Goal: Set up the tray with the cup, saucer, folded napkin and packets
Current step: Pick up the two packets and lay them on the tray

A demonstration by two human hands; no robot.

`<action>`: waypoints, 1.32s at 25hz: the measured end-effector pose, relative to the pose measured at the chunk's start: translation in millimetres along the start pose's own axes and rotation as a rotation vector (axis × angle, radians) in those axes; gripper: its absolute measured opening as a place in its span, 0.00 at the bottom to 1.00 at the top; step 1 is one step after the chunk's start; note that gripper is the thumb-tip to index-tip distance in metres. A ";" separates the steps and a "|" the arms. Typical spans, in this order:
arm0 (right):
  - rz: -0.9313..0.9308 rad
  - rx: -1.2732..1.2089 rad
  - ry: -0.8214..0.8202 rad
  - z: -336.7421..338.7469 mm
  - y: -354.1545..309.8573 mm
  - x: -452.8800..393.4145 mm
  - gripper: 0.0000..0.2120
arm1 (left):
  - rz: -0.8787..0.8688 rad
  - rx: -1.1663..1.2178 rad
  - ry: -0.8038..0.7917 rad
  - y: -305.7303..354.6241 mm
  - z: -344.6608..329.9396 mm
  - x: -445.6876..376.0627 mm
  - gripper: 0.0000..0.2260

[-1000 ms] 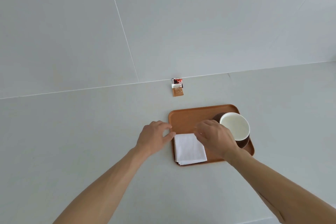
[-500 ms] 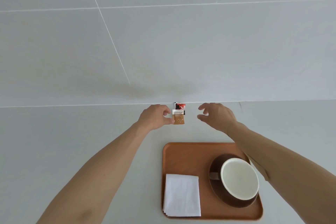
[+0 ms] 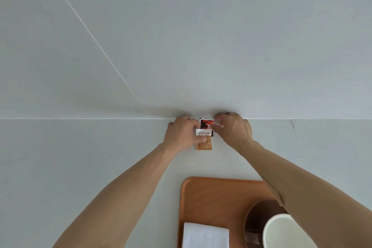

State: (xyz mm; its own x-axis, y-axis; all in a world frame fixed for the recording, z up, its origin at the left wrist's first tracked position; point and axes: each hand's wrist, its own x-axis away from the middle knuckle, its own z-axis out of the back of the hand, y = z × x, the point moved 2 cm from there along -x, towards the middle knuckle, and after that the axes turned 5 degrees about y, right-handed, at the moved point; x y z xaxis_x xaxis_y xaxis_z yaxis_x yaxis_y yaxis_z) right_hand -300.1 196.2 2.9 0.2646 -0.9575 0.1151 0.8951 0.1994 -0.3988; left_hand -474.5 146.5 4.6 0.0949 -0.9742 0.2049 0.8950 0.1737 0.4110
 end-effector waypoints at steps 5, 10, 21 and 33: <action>-0.135 -0.027 0.137 -23.5 -8.8 7.7 0.17 | -0.011 0.013 0.110 -6.5 -18.7 -3.0 0.20; -0.496 -0.220 0.109 -32.3 -20.1 0.4 0.11 | 0.031 0.056 0.072 -9.1 -17.9 -3.8 0.17; -0.418 -0.609 0.004 2.9 -16.4 29.1 0.08 | 0.170 0.220 -0.064 -12.7 5.2 35.8 0.11; -0.204 -0.356 -0.183 53.3 -14.6 134.7 0.05 | 0.197 0.433 -0.065 4.3 35.5 125.8 0.03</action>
State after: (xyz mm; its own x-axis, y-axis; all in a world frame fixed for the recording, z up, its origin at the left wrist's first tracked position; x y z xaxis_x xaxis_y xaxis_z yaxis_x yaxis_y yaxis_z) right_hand -258.4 75.3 72.8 0.1828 -0.9108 0.3702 0.7649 -0.1049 -0.6356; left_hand -474.2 29.9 63.7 0.2048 -0.9079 0.3657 0.5978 0.4119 0.6878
